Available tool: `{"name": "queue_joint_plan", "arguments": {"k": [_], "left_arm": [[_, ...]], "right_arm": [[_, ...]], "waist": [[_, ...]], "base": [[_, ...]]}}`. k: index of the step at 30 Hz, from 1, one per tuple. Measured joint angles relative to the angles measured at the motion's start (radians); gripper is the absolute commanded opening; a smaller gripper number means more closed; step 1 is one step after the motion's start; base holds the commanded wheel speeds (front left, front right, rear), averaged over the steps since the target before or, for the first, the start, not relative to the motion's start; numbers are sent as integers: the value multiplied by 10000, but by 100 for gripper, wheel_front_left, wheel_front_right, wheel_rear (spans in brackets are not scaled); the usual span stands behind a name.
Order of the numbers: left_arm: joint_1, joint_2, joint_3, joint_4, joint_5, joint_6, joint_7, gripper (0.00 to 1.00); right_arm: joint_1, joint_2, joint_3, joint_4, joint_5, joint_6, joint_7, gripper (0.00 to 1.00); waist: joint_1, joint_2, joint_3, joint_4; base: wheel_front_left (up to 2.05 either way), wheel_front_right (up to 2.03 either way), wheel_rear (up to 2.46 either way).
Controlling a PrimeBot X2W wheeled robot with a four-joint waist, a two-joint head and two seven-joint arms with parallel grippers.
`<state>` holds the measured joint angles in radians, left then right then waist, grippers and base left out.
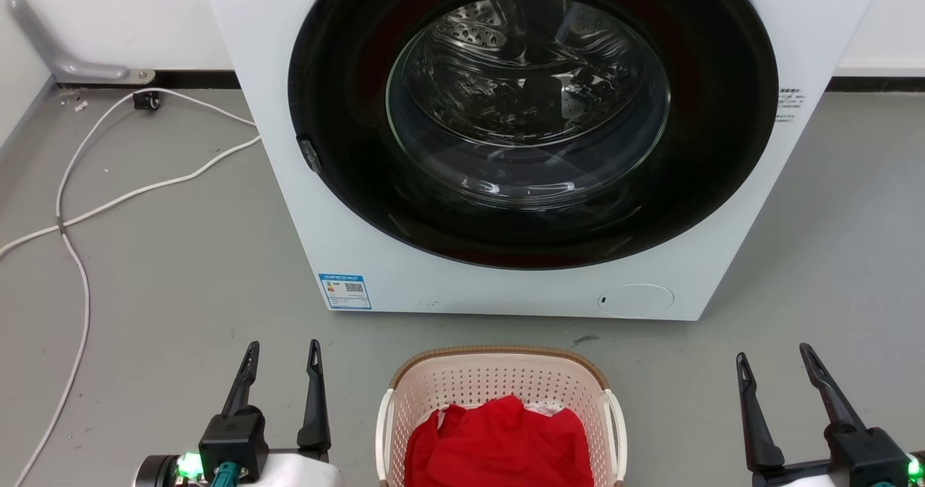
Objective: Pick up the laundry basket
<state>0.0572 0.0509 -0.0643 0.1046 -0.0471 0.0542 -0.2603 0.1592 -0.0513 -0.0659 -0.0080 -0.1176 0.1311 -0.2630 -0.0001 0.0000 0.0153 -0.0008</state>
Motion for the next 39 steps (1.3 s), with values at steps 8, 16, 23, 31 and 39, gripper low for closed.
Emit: {"name": "queue_joint_plan", "arguments": {"k": [8, 16, 23, 31, 39], "left_arm": [[5, 0, -2, 4, -12, 0, 0, 100], [7, 0, -4, 29, -31, 4, 0, 100], [-601, -2, -151, 604, 6, -280, -13, 100], [-2529, 79, -307, 2989, 174, -890, -27, 100], [-4767, 244, -731, 6274, 360, -1312, -25, 100]], "right_arm": [[4, 0, 21, 4, 8, 0, 0, 100], [38, 0, 71, 2, 6, -2, 0, 100], [-430, 4, 226, 504, 165, 0, -2, 100], [-2271, 4, 453, 2376, 113, 0, -2, 100], [-4623, 12, 838, 6234, -368, 0, -2, 100]], "waist": [[0, 0, -12, -1], [0, 0, 40, -18], [0, 0, 413, -41], [2, 0, 1572, -71], [4, 0, 3033, -116]], "base": [[0, 0, 0], [0, 0, 0], [0, 0, 0], [0, 0, 0], [0, 0, 0]]}}
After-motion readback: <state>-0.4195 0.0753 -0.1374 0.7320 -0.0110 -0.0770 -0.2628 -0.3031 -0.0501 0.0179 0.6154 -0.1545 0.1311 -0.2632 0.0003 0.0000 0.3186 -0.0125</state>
